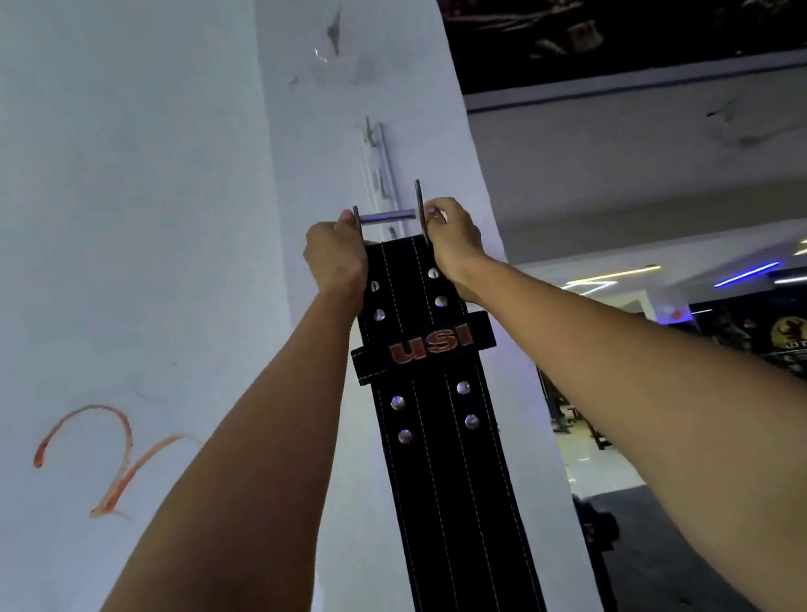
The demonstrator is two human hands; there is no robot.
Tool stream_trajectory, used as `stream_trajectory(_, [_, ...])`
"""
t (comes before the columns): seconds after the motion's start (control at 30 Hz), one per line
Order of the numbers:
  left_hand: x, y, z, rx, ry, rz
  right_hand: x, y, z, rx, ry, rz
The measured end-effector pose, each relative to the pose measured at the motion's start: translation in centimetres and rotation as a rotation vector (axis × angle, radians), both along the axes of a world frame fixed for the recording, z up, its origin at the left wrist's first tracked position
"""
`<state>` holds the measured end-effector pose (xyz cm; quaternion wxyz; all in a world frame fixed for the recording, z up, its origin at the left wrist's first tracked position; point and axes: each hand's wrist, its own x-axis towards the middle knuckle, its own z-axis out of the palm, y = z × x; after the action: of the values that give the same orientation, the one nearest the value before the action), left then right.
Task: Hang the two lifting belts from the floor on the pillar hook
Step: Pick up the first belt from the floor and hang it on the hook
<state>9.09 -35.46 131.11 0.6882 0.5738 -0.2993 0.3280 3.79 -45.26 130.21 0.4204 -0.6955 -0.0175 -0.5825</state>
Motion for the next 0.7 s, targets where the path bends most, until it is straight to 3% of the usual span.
stream_trajectory(0.2, [2.5,-1.3,0.2,0.029,0.065,0.023,3.0,-1.5,0.3,-0.005,0.053,-0.053])
stream_trajectory(0.47, [3.8,-2.3,-0.6,0.013,-0.067,0.05,4.1,-2.1,-1.5,0.062,-0.137,0.064])
stream_trajectory(0.7, [3.7,-2.1,-1.8,0.002,-0.121,-0.114,4.5,-2.5,-1.8,0.039,-0.136,0.097])
